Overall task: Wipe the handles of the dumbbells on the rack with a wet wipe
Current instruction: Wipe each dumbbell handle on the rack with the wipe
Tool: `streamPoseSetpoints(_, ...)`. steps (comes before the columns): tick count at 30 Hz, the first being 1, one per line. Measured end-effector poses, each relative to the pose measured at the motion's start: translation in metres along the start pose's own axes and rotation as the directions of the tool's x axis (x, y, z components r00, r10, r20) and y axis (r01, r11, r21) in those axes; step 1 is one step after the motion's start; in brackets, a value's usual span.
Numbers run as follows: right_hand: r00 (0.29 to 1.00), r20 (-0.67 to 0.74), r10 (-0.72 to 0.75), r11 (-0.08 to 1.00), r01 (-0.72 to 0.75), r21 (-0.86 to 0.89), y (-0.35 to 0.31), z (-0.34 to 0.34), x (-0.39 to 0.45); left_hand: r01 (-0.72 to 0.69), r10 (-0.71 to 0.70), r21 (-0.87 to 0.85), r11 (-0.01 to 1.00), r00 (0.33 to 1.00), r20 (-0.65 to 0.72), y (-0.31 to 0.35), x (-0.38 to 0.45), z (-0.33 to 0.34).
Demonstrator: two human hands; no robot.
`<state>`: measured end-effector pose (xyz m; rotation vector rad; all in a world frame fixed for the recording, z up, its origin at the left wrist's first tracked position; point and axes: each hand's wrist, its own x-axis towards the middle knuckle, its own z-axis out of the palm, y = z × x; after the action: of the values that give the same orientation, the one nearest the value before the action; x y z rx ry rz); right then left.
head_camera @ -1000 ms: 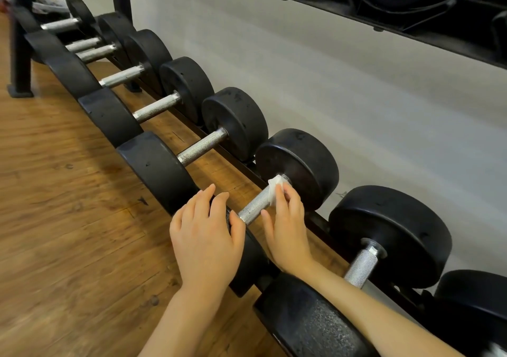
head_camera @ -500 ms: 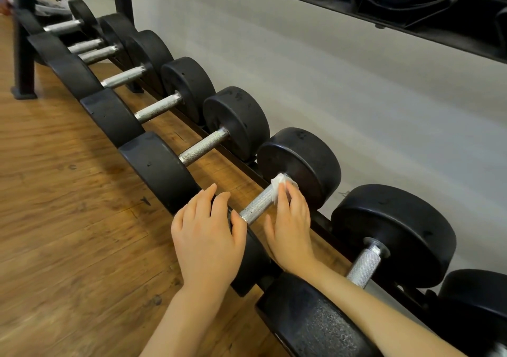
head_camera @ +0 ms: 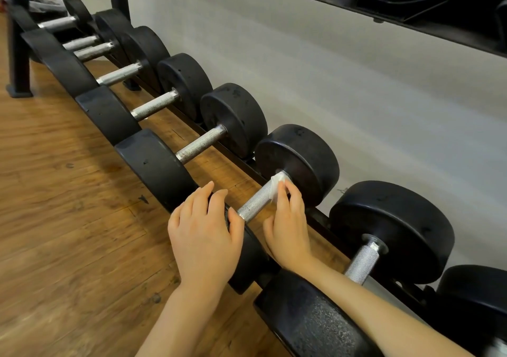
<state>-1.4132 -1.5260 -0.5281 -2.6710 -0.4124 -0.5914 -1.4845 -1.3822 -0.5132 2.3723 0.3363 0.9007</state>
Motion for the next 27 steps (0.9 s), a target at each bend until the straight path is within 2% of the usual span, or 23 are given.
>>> streamPoseSetpoints(4,0.994,0.056,-0.090,0.996,0.090,0.004,0.0005,-0.0034,-0.0022,0.004,-0.004,0.000,1.000,1.000,0.005,-0.0003,0.0004,-0.0005)
streamPoseSetpoints(5,0.995,0.047,-0.089,0.996,0.089,0.001,0.0015,-0.0030,-0.0022,0.005,-0.005,0.000,1.000,1.000,0.006,-0.0005,0.0003,-0.0003)
streamPoseSetpoints(9,0.998,0.007,0.062,0.995,-0.062,0.077,0.0009,-0.0010,-0.0007,-0.006,0.006,-0.003,1.000,1.000,0.003,-0.0011,-0.0006,-0.0008)
streamPoseSetpoints(14,0.997,0.043,-0.065,0.996,0.062,0.062,0.0024,-0.0042,-0.0039,-0.003,0.003,0.011,1.000,1.000,0.014,-0.0017,0.0002,0.0008)
streamPoseSetpoints(18,1.000,-0.009,0.023,0.997,-0.023,0.076,0.0017,-0.0002,-0.0005,-0.005,0.005,0.007,1.000,1.000,0.006,-0.0015,-0.0004,0.0003)
streamPoseSetpoints(23,0.996,0.019,-0.084,0.995,0.083,0.054,0.0024,-0.0014,-0.0030,0.003,-0.003,0.014,1.000,1.000,0.014,-0.0015,-0.0001,0.0004)
streamPoseSetpoints(27,1.000,-0.029,-0.011,0.997,0.013,0.075,0.0025,0.0007,-0.0008,0.001,-0.001,0.006,1.000,1.000,0.008,-0.0012,-0.0010,-0.0002)
